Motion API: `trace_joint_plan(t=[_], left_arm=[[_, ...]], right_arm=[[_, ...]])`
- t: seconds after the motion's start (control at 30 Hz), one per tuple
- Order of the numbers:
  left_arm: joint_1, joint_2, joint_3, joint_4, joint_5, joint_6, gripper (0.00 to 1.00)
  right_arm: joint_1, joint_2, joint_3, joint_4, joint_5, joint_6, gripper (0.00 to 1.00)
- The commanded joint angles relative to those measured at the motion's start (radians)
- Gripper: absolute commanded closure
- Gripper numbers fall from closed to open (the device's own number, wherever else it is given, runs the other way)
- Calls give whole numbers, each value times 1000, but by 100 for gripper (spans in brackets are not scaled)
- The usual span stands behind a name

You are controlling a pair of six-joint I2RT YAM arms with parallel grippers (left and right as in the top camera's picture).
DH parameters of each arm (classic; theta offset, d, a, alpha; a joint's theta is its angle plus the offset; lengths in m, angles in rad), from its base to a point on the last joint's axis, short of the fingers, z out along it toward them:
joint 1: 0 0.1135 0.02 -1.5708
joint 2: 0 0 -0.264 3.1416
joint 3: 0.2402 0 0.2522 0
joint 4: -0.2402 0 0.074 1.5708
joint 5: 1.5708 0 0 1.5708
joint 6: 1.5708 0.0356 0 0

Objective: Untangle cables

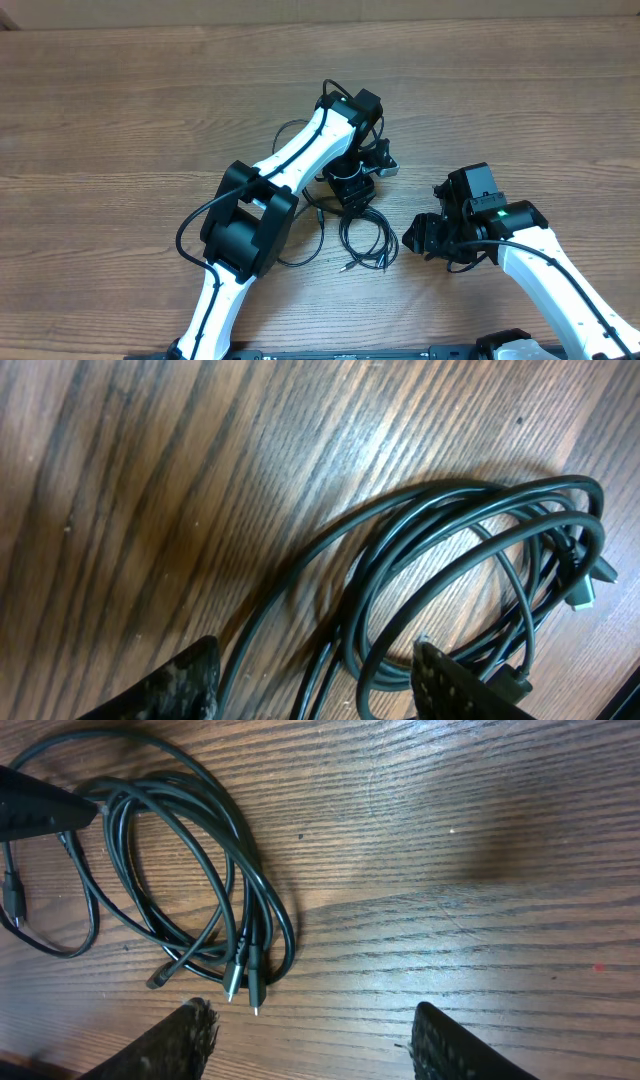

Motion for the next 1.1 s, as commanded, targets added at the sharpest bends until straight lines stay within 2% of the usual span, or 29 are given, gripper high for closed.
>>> trace_joint_plan(t=[0.0, 0.27, 0.4, 0.43, 0.5, 0.53, 0.67, 0.77, 0.87, 0.97, 1.07], left_arm=[[3, 14, 14, 0, -10, -27, 38], [-40, 14, -72, 42, -66, -39, 38], [-76, 14, -128, 87, -151, -89, 43], [-85, 14, -140, 101, -170, -103, 46], [-101, 14, -148, 108, -195, -133, 67], [-106, 14, -148, 108, -198, -144, 75], [-110, 14, -147, 112, -256, -217, 96], [-89, 8, -138, 116, -390, -311, 96], [-43, -16, -113, 116, -447, -364, 96], [50, -75, -64, 120, -438, -412, 96], [117, -133, -41, 124, -364, -407, 96]], right_arm=[[3, -6, 14, 5, 14, 8, 39], [3, -6, 14, 6, 14, 8, 39], [3, -6, 14, 6, 14, 8, 39], [3, -6, 14, 7, 15, 8, 39], [3, -6, 14, 11, 14, 8, 39], [3, -6, 14, 13, 14, 8, 39], [3, -6, 14, 13, 14, 8, 39], [3, -6, 14, 14, 14, 8, 39], [3, -6, 14, 26, 14, 8, 38], [3, -6, 14, 78, 3, 8, 33], [3, -6, 14, 182, -66, 8, 31]])
